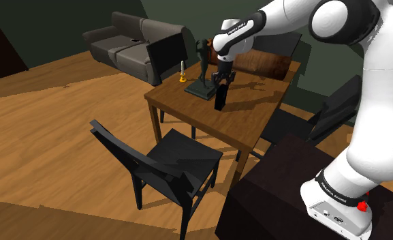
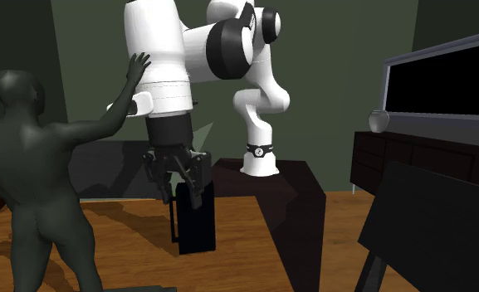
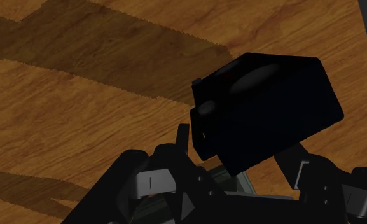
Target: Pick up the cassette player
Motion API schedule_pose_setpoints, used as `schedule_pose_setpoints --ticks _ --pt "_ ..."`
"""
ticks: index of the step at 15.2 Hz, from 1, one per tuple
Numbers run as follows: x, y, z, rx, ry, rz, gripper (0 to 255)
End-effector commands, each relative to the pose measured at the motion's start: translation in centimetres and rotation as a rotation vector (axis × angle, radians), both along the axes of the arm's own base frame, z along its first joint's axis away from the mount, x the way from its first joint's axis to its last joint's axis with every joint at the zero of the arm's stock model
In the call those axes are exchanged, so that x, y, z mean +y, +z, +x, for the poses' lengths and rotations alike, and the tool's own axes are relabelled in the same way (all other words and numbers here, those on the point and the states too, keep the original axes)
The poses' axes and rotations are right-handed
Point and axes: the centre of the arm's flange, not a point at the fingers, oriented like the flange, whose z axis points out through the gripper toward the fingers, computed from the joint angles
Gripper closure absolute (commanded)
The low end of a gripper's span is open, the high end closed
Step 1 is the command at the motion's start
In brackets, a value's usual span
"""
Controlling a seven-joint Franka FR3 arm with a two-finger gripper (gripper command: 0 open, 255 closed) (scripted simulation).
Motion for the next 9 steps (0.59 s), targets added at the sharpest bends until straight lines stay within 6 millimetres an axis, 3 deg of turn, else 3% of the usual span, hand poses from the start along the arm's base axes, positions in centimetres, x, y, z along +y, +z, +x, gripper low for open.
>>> schedule_pose_setpoints --ticks 1,9 --pt "0.0 1.0 0.1 0.000 0.000 0.000 255" --pt "0.0 5.2 0.1 0.000 0.000 0.000 255"
